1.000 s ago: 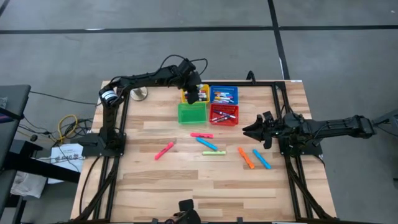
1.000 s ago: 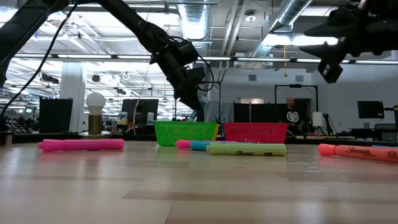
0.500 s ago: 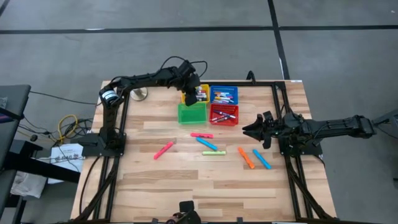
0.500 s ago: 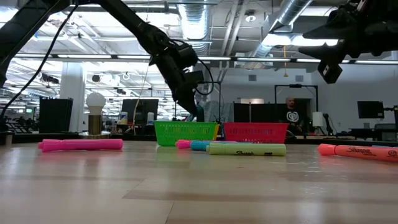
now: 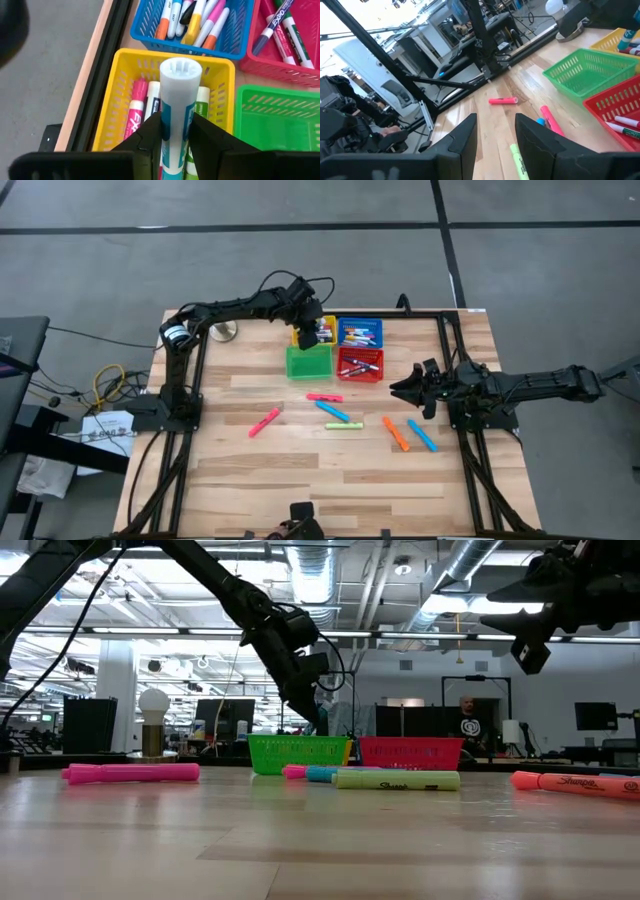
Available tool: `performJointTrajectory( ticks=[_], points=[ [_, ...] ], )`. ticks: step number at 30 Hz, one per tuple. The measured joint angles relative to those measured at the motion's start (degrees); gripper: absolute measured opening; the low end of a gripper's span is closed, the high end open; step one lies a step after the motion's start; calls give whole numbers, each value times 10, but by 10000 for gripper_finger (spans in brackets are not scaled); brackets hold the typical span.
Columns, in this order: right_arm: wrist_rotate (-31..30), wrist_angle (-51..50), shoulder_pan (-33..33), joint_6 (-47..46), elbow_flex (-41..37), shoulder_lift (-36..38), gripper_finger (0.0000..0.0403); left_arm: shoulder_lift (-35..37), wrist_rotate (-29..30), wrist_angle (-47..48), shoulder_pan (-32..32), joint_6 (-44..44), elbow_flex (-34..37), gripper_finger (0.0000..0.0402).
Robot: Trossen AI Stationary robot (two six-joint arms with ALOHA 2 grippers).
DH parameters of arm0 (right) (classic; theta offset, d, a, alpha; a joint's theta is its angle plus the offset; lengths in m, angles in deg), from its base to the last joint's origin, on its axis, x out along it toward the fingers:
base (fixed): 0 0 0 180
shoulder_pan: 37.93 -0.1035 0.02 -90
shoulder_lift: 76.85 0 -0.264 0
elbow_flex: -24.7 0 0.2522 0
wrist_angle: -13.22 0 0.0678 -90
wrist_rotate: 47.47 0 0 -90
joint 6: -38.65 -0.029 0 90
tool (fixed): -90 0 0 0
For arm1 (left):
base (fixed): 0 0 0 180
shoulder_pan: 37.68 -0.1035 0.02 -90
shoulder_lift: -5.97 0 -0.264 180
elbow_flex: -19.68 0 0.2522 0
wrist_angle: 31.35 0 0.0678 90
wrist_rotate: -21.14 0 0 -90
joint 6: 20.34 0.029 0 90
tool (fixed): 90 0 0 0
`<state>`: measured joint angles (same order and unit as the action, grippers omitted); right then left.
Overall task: Pick & Place Markers
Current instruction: Put the large light blue marker pen into the yellow bin
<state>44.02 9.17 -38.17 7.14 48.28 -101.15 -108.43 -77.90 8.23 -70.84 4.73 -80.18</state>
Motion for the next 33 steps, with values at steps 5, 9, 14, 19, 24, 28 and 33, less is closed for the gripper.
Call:
performJointTrajectory(
  ticks=[5, 9, 14, 19, 24, 28, 33],
  points=[
    [0, 1, 0, 0, 0, 0, 123, -5, 0, -1, 0, 0, 0, 81],
    [0, 2, 0, -1, 0, 0, 123, -17, -6, 11, 2, -1, 0, 81],
    [0, 2, 0, -7, 0, 0, 123, -34, -12, 18, 3, -2, 0, 81],
    [0, 2, 0, -12, 0, 0, 123, -46, -13, 10, 4, -2, 0, 82],
    [0, 2, 0, -15, 0, 0, 123, -55, -13, 3, 4, -2, 0, 82],
    [0, 2, 0, -15, 0, 0, 123, -56, -13, -12, 4, -2, 0, 85],
    [0, 2, 0, -15, 0, 0, 123, -56, -9, -22, 2, -2, 0, 115]
  ],
)
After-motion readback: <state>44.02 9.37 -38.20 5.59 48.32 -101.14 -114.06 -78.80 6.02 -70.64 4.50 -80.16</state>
